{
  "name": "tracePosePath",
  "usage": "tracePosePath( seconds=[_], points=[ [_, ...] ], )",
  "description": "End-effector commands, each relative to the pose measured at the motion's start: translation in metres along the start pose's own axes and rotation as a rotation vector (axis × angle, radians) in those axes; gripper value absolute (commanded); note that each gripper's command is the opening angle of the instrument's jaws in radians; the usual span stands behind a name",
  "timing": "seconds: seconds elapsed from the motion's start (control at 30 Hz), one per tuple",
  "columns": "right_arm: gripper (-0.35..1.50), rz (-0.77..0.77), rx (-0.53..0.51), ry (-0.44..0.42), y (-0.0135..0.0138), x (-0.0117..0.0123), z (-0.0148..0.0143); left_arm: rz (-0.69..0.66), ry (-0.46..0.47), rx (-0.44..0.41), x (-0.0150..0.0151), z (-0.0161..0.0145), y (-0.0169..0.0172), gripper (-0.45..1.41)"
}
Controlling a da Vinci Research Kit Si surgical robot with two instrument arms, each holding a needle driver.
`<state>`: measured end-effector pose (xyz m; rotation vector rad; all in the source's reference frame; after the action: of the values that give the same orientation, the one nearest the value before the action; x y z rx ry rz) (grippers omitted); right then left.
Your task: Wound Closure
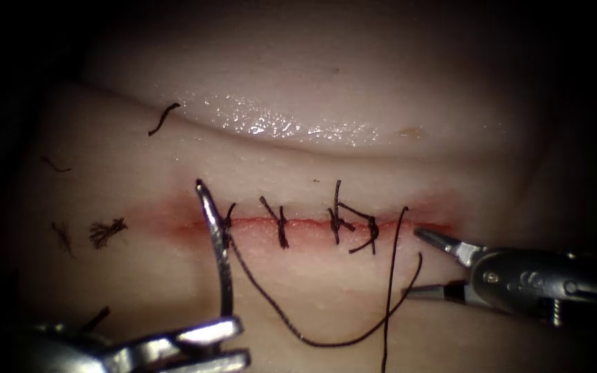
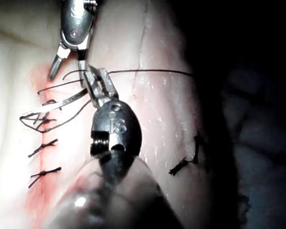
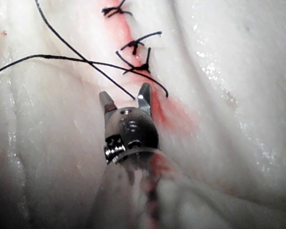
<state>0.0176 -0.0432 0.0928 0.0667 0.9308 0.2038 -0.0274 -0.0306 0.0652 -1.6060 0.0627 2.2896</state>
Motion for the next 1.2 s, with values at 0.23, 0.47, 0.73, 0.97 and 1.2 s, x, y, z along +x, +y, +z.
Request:
tracePosePath(
  seconds=[0.23, 0.47, 0.73, 0.97, 1.2],
  points=[
    [-0.35, -0.001, 0.024, -0.047, -0.0005, 0.0000, -0.0006, -0.001, 0.001, -0.003, -0.0005, 0.0005, 0.0006, -0.45],
    [-0.35, 0.028, -0.008, -0.042, -0.0011, 0.0026, -0.0036, 0.005, 0.001, -0.002, -0.0005, 0.0005, 0.0005, -0.45],
    [-0.35, 0.043, 0.062, -0.009, -0.0061, 0.0092, -0.0069, 0.013, -0.001, 0.003, -0.0006, 0.0009, 0.0008, -0.45],
    [-0.35, 0.039, 0.131, 0.039, -0.0116, 0.0164, -0.0089, 0.014, -0.002, 0.004, -0.0006, 0.0010, 0.0009, -0.45],
    [0.36, 0.015, 0.146, 0.083, -0.0115, 0.0210, -0.0094, 0.019, -0.002, 0.004, -0.0006, 0.0010, 0.0009, -0.45]
  ],
)
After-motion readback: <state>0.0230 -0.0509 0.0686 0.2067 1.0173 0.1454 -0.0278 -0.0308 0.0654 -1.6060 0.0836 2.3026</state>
